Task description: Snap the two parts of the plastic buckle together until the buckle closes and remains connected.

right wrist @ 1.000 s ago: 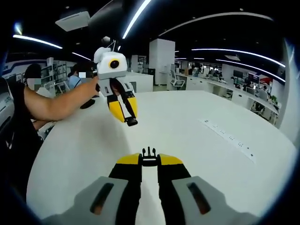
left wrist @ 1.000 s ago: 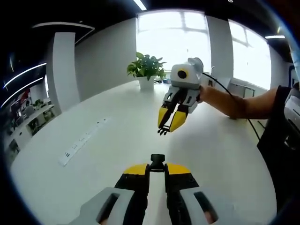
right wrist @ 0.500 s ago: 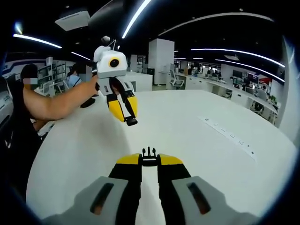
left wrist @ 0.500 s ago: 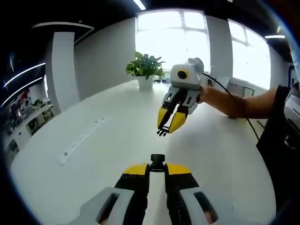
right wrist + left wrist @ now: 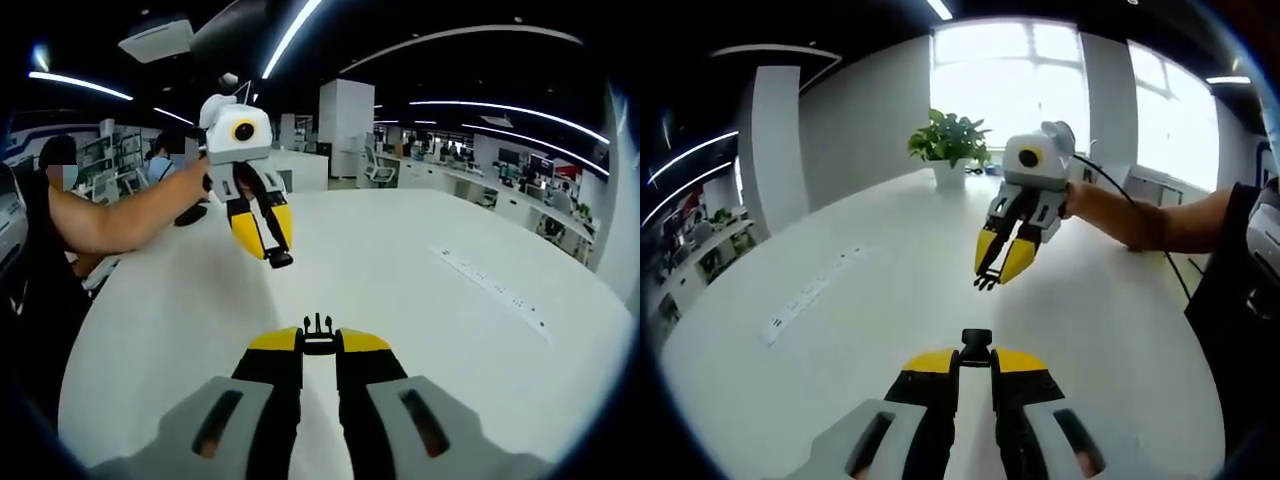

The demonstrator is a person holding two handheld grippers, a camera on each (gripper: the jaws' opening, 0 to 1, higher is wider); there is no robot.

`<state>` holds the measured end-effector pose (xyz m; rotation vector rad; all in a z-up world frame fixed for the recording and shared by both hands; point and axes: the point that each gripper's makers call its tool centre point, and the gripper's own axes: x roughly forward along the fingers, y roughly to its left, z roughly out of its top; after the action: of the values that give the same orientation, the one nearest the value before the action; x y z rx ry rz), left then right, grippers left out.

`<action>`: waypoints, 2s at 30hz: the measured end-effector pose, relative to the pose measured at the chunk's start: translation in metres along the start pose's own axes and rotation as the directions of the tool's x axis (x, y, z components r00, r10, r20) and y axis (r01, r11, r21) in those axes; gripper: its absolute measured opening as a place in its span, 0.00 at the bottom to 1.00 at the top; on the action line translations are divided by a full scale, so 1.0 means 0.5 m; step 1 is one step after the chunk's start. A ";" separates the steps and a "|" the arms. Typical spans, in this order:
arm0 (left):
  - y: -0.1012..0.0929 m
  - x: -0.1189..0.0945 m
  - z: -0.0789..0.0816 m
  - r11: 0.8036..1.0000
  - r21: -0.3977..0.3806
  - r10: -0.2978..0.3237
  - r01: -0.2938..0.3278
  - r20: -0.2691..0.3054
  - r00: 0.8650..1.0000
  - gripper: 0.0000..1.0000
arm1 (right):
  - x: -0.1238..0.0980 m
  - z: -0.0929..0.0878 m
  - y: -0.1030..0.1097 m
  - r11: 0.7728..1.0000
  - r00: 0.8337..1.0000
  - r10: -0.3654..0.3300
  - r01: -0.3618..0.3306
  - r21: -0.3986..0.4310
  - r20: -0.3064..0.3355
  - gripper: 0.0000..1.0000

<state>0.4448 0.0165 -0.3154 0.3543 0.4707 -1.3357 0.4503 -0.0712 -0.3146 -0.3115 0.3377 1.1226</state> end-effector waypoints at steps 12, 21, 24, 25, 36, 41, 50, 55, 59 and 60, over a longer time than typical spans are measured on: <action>-0.012 0.003 -0.010 1.000 -0.005 -0.001 0.001 0.003 1.000 0.11 | -0.006 -0.008 0.009 1.000 1.000 -0.004 0.004 0.008 0.002 0.12; -0.021 -0.001 -0.011 1.000 0.003 0.000 0.001 -0.016 1.000 0.11 | -0.007 -0.012 0.014 1.000 1.000 -0.001 0.001 0.008 -0.004 0.12; -0.020 -0.006 -0.011 1.000 0.001 0.006 -0.006 -0.009 1.000 0.11 | -0.008 -0.008 0.017 1.000 1.000 0.000 0.000 0.006 -0.001 0.12; -0.021 -0.007 -0.011 1.000 -0.001 0.005 -0.005 -0.007 1.000 0.11 | -0.008 -0.007 0.020 1.000 1.000 0.001 -0.001 0.003 -0.001 0.12; -0.030 -0.008 -0.012 1.000 0.006 0.000 0.000 -0.009 1.000 0.11 | -0.008 -0.007 0.025 1.000 1.000 0.002 -0.002 0.004 -0.005 0.12; -0.033 -0.008 -0.017 1.000 0.002 -0.002 0.002 -0.010 1.000 0.11 | -0.009 -0.012 0.027 1.000 1.000 0.003 -0.003 0.006 -0.008 0.12; -0.040 -0.007 -0.023 1.000 -0.003 -0.006 0.006 -0.011 1.000 0.11 | -0.016 -0.006 0.035 1.000 1.000 0.008 -0.008 0.002 0.005 0.12; -0.044 -0.008 -0.021 1.000 0.001 -0.009 0.009 -0.014 1.000 0.11 | -0.018 -0.009 0.035 1.000 1.000 0.006 -0.006 0.004 0.001 0.12; -0.049 -0.007 -0.020 1.000 0.004 -0.009 0.009 -0.015 1.000 0.11 | -0.017 -0.010 0.039 1.000 1.000 0.008 -0.008 0.004 0.001 0.12; -0.049 -0.007 -0.020 1.000 0.005 -0.011 0.011 -0.016 1.000 0.11 | -0.017 -0.011 0.039 1.000 1.000 0.007 -0.007 0.004 0.001 0.12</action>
<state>0.4189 0.0194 -0.3219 0.3670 0.4831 -1.3453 0.4287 -0.0728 -0.3172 -0.3068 0.3404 1.1286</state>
